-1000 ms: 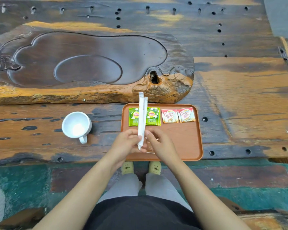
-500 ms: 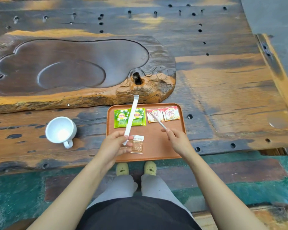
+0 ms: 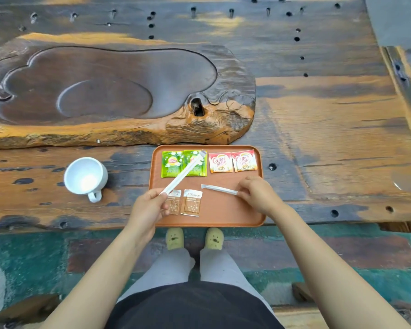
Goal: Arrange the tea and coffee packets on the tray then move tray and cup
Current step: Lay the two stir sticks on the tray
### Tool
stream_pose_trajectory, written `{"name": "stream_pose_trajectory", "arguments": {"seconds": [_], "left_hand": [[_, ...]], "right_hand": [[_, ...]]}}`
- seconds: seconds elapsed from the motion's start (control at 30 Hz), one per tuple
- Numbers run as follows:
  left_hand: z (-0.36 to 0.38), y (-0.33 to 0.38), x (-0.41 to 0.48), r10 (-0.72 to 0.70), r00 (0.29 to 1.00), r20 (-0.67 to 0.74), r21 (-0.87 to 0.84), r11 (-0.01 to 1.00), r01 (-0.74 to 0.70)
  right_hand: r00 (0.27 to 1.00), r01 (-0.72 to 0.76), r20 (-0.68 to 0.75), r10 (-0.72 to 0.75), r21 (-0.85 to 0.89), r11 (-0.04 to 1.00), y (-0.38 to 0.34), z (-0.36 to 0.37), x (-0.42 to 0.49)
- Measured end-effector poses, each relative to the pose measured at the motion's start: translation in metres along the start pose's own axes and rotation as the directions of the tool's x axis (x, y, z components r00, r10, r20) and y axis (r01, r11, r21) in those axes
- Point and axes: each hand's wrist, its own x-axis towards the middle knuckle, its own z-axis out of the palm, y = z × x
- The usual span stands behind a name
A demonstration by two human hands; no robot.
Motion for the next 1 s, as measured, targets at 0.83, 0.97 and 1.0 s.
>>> {"name": "stream_pose_trajectory", "arguments": {"seconds": [0.83,0.97,1.0], "left_hand": [[0.011,-0.006,-0.013,0.099,0.979,0.179,0.338,0.928,-0.155],[0.024,-0.008,-0.021,0.151,0.949,0.278,0.313,0.92,-0.238],[0.026,-0.009,-0.022,0.165,0.94,0.299,0.302,0.918,-0.258]], "right_hand": [[0.986,0.152,-0.125,-0.115,0.35,0.924,-0.019,-0.009,-0.018],[0.973,0.143,0.119,-0.196,0.356,0.924,-0.029,-0.005,-0.038],[0.974,0.091,0.152,-0.167,0.415,0.905,-0.028,-0.005,-0.042]]}}
